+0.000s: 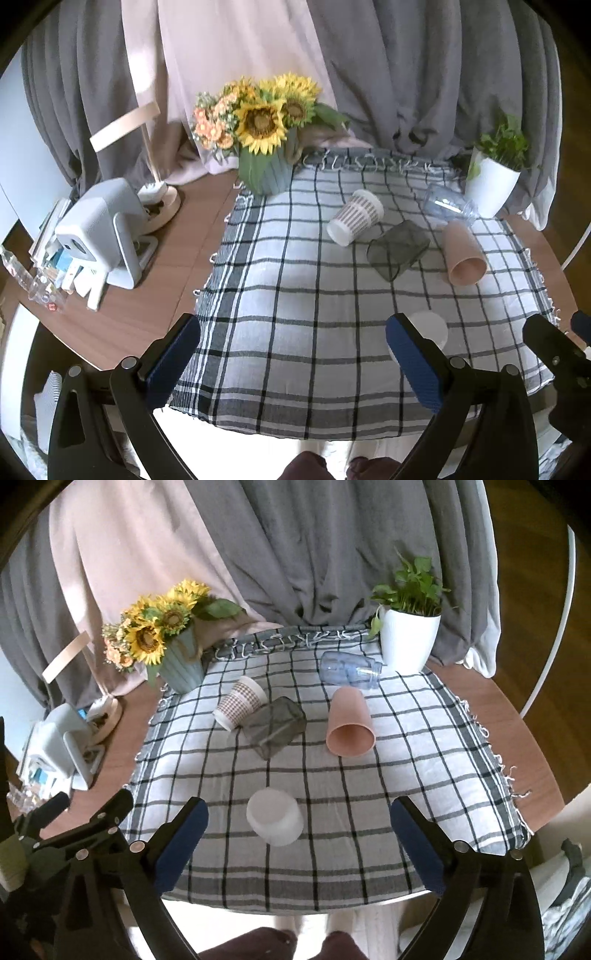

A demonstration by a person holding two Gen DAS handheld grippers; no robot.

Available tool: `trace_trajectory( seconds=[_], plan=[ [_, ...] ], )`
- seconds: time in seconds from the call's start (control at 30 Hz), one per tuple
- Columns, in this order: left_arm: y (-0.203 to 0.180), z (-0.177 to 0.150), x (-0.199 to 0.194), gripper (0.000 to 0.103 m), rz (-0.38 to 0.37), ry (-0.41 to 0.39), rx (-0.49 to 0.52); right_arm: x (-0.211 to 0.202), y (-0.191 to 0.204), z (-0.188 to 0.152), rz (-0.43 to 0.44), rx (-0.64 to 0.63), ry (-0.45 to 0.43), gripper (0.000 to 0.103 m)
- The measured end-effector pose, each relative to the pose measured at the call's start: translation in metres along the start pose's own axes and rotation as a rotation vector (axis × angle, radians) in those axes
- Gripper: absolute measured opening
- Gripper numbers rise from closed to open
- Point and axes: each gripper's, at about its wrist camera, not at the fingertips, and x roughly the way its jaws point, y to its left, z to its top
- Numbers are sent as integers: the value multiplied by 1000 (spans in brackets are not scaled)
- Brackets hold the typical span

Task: Flip cup upside down

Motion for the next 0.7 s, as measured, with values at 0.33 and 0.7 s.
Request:
trace_trajectory(
  seconds=[0.33,0.7],
  plan=[
    [7,-2,-15,103,13,-32,-33,-23,3,-2,-21,-9,-69,102],
    [8,-1,-17,103,11,-38,-39,-26,7,0,-15,-13,-83,102]
  ],
)
